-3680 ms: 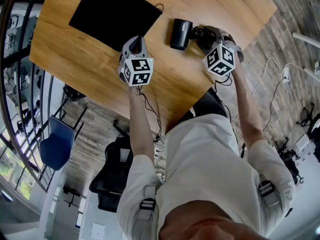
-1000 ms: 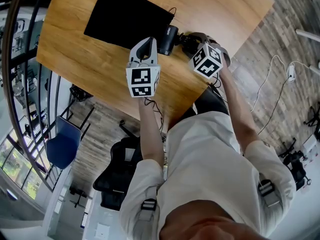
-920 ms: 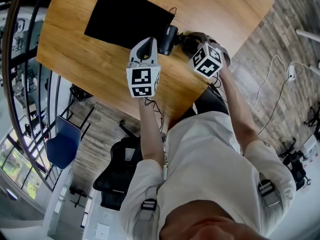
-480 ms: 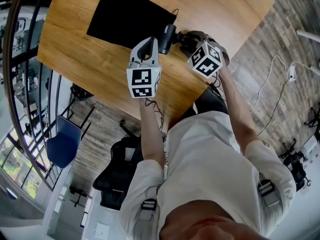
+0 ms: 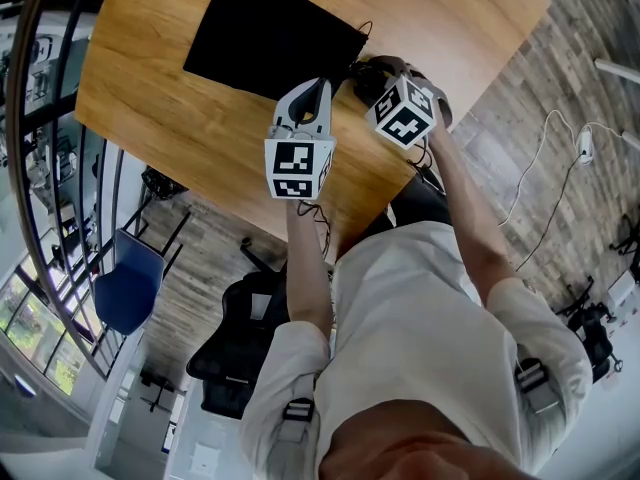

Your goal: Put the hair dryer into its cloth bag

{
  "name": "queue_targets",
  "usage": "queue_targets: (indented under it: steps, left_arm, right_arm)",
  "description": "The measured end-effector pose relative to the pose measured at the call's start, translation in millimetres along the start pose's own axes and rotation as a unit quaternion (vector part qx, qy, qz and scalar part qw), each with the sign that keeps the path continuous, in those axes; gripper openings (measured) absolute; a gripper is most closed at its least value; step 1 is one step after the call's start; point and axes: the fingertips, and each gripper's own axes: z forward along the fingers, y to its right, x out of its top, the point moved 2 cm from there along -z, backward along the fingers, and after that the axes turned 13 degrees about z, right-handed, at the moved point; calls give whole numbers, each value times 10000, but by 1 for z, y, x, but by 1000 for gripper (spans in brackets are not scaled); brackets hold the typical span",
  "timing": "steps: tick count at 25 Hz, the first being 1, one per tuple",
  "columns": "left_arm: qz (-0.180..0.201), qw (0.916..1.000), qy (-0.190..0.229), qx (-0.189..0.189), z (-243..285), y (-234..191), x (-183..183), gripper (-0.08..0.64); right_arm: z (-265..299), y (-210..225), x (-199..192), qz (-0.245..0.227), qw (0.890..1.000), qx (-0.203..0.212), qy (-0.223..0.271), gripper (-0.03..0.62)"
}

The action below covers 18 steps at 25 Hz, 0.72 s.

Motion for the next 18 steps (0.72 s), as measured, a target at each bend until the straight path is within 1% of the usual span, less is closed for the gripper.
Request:
queue_targets:
  steps: [7, 18]
  left_arm:
    - [-36, 9998, -32, -171, 6, 13, -4, 17]
    - [-43, 9996, -79, -256, 9, 15, -8, 17]
  right_arm:
    - [7, 1, 6, -1, 9999, -39, 93, 255]
    - [14, -2, 10, -195, 9995, -150, 216, 262]
